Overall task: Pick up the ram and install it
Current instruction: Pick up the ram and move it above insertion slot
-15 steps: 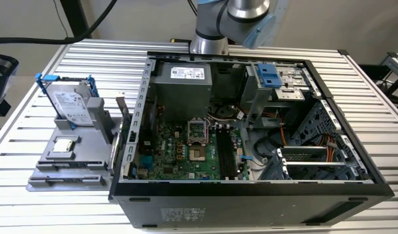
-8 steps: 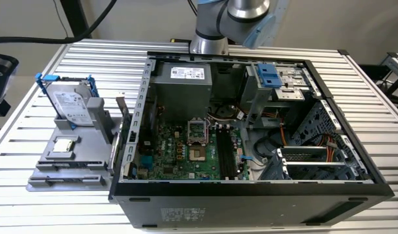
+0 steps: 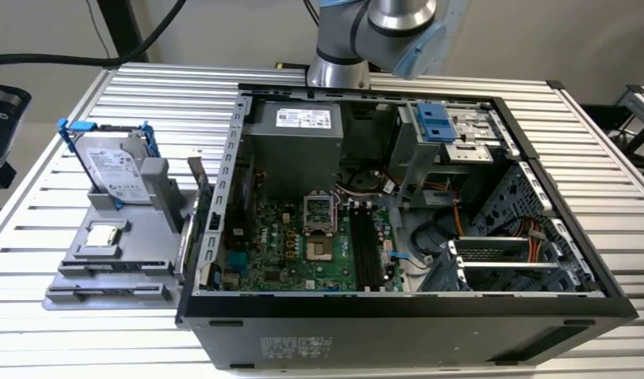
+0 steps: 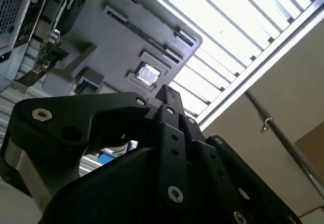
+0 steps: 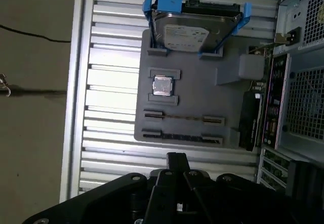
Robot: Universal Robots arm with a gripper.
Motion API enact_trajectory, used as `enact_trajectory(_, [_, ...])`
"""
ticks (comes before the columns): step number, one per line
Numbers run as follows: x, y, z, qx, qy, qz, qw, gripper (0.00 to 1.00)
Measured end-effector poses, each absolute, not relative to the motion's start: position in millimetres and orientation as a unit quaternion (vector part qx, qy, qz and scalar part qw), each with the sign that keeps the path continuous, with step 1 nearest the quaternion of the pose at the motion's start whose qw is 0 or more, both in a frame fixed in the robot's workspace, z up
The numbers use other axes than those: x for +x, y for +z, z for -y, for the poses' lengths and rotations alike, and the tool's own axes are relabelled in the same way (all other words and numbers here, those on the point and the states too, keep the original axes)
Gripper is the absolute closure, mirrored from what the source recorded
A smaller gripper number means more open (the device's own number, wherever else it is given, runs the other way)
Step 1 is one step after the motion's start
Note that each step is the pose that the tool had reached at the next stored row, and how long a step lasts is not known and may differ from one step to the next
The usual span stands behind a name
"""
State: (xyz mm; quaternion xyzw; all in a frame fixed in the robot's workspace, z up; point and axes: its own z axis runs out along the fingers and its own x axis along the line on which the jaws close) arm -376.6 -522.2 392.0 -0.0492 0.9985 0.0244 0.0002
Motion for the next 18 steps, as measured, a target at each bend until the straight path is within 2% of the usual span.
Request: enact_trajectory(18, [-376.6, 392.0, 522.2, -0.117, 0.024, -0.993, -0.001, 1.00])
